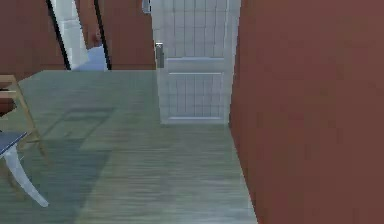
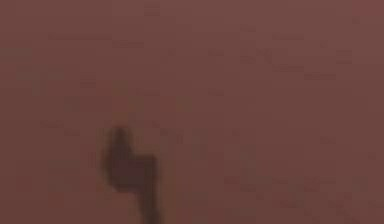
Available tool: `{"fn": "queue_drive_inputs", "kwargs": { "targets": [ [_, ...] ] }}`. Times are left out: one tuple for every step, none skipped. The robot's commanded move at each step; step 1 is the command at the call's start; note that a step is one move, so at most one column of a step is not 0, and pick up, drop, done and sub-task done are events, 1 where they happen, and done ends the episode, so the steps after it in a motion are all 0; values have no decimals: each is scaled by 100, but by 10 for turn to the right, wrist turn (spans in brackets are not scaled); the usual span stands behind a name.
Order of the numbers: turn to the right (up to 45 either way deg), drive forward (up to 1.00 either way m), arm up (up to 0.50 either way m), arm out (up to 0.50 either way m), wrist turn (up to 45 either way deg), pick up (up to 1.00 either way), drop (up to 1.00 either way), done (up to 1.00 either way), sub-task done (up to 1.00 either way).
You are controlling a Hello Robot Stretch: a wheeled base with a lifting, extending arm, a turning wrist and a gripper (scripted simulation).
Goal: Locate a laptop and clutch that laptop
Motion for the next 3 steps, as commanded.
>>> {"fn": "queue_drive_inputs", "kwargs": {
  "targets": [
    [-240, 0, 0, 0, 0, 0, 0, 0, 0],
    [0, 100, 0, 0, 0, 0, 0, 0, 0],
    [0, 100, 0, 0, 0, 0, 0, 0, 0]
  ]
}}
